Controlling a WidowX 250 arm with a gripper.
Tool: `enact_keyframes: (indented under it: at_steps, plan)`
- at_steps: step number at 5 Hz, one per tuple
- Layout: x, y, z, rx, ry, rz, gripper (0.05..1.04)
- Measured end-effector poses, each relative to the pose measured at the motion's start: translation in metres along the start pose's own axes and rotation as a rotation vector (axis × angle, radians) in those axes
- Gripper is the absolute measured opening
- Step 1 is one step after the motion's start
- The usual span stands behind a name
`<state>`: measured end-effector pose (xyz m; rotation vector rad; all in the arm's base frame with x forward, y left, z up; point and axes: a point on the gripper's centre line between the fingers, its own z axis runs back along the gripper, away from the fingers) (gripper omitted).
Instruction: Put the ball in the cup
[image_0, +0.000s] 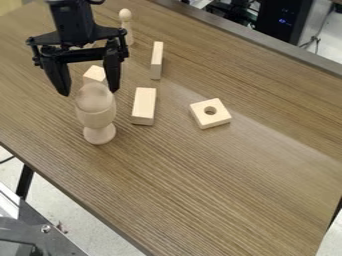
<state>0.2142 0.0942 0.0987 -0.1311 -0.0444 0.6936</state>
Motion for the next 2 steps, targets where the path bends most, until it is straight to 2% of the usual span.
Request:
enact_keyframes:
  at_steps: [1,2]
  plan:
    - [0.013,-0.001,0.011,-0.03,-0.045,-0.006,0.996]
    - [0.039,-0.003,0.036,-0.042,-0.153,-0.064,0.996]
